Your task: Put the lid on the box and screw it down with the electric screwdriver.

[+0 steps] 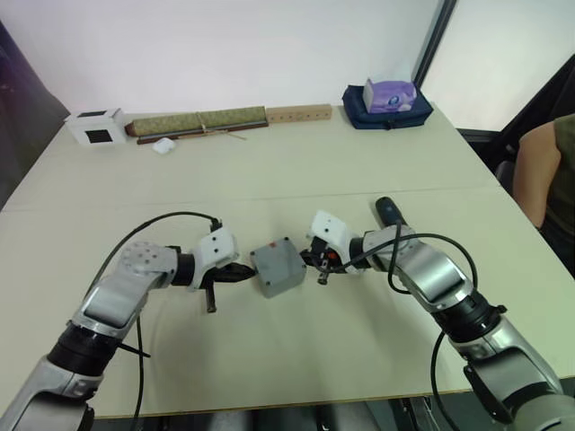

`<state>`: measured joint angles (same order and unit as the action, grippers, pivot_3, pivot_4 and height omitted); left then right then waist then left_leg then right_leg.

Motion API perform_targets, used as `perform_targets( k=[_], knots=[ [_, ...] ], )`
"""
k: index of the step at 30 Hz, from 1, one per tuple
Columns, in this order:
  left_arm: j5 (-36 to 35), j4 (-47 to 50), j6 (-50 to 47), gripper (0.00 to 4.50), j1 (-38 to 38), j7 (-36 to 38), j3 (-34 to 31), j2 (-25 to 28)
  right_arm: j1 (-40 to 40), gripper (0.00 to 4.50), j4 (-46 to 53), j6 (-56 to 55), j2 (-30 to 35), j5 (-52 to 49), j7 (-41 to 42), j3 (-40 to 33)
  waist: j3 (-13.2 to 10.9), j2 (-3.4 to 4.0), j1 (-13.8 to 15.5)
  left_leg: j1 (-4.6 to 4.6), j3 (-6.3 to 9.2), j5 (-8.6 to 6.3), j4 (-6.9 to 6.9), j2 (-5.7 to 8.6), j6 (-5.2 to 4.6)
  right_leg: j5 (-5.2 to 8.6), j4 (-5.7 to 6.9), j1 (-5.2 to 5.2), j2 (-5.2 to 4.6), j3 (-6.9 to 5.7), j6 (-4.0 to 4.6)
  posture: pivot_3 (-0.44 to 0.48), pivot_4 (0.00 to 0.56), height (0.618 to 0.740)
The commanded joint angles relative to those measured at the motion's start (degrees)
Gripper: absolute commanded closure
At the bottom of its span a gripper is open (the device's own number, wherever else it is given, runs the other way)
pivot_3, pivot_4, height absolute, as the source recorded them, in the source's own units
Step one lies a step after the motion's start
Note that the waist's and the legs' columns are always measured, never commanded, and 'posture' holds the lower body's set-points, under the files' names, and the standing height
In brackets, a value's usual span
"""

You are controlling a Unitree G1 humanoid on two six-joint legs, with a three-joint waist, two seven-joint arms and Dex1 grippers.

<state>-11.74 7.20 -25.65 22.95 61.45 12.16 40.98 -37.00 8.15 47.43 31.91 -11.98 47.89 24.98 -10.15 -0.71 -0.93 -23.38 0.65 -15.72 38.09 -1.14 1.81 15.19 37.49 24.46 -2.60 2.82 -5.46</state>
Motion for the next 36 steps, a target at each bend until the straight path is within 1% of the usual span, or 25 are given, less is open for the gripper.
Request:
perform_targets(
  k=[1,7,11,14,17,20,22,23,26,27,29,30,36],
  knots=[
    [-0.12,0.82,1.55,4.50,1.66,-0.13,-0.36,-0.87,0.10,4.46,4.28,0.53,-0.45,-1.27,1.49,-0.66,0.00,0.00,-0.10,0.00,0.00,0.00,0.00,0.00,0.00,0.00,0.00,0.00,0.00,0.00,0.00,0.000,0.150,0.740],
    [0.29,-0.34,2.43,4.50,2.08,0.42,-0.38,-0.99,0.77,4.46,6.92,2.50,0.38,-0.52,0.70,-1.16,0.00,0.00,-0.09,0.00,0.01,0.00,0.00,0.00,0.00,0.00,0.00,0.00,0.00,0.00,0.00,0.000,0.150,0.740],
    [0.08,0.39,2.32,4.50,1.03,0.74,-1.18,0.13,1.70,4.46,8.81,3.40,1.82,-0.81,-0.04,-3.82,0.00,0.00,-0.07,0.00,0.01,0.00,0.00,0.00,0.00,0.00,0.00,0.00,0.00,0.00,0.00,0.000,0.150,0.740],
    [-1.98,3.10,0.83,4.50,-0.69,1.22,-3.91,1.87,3.32,4.46,9.11,1.30,2.04,0.64,-4.52,-9.33,0.00,0.00,-0.08,0.00,0.01,0.00,0.00,0.00,0.00,0.00,0.00,0.00,0.00,0.00,0.00,0.000,0.150,0.740],
    [-3.88,5.04,-0.50,4.50,-1.34,1.15,-5.47,2.63,4.06,4.46,8.48,0.16,1.79,0.96,-6.64,-12.08,0.00,0.00,-0.06,0.00,0.01,0.00,0.00,0.00,0.00,0.00,0.01,0.00,-0.01,0.00,0.00,0.000,0.150,0.740],
    [-7.20,8.27,-3.02,4.50,-1.45,1.36,-8.02,3.17,4.56,3.72,6.13,-0.55,1.34,0.93,-8.62,-15.03,0.00,0.00,-0.07,0.01,0.00,0.00,0.00,0.00,0.00,0.00,0.01,0.00,-0.01,0.01,0.00,0.000,0.150,0.740],
    [-9.15,10.14,-4.67,4.50,-0.40,0.99,-8.92,2.90,4.97,2.90,3.63,-2.35,0.89,1.49,-9.45,-15.24,0.00,-0.01,-0.09,0.00,-0.01,0.00,0.00,0.00,0.00,0.00,0.01,0.00,-0.01,0.01,0.00,0.000,0.150,0.740],
    [-9.84,10.72,-5.36,4.50,0.10,0.74,-9.12,2.71,5.04,2.56,2.61,-3.03,0.63,1.71,-9.74,-15.21,0.00,-0.01,-0.06,0.01,-0.01,0.00,0.00,0.00,0.00,0.00,0.01,0.00,-0.01,0.01,0.00,0.000,0.150,0.740],
    [-10.71,11.08,-6.40,4.50,1.66,0.05,-8.90,2.44,4.64,1.26,0.22,-4.43,-0.55,2.16,-10.43,-15.06,0.00,-0.01,-0.08,0.01,-0.01,0.00,0.00,0.00,0.00,-0.01,0.02,-0.01,-0.01,0.01,-0.01,0.000,0.150,0.740],
    [-10.89,11.09,-6.54,4.50,2.11,-0.12,-8.77,2.39,4.45,0.95,-0.64,-4.72,-0.97,2.31,-10.73,-15.08,0.00,-0.01,-0.09,0.01,-0.01,0.00,0.00,0.00,0.00,0.00,0.02,-0.01,0.00,0.02,-0.01,0.000,0.150,0.740],
    [-11.26,11.21,-6.88,4.50,2.86,-0.42,-8.48,2.24,4.00,0.17,-2.55,-5.35,-1.82,2.27,-11.05,-15.43,0.00,-0.01,-0.22,0.01,-0.01,0.00,0.00,0.00,0.00,0.00,0.02,-0.01,0.01,0.02,-0.01,0.000,0.150,0.740],
    [-11.37,11.32,-6.99,4.50,3.02,-0.53,-8.36,2.19,3.72,0.02,-3.58,-5.46,-2.25,2.26,-11.27,-15.68,0.00,-0.01,-0.24,0.01,-0.01,0.00,0.00,-0.01,0.00,-0.01,0.02,-0.01,0.01,0.02,-0.01,0.000,0.150,0.740],
    [-11.64,11.57,-7.17,4.50,3.31,-1.01,-7.93,2.13,2.57,0.02,-7.12,-5.50,-3.26,1.84,-11.28,-16.50,0.00,0.00,-0.18,0.02,-0.01,0.00,0.00,0.00,0.00,-0.01,0.03,-0.01,0.01,0.02,0.00,0.000,0.150,0.740]
  ],
)
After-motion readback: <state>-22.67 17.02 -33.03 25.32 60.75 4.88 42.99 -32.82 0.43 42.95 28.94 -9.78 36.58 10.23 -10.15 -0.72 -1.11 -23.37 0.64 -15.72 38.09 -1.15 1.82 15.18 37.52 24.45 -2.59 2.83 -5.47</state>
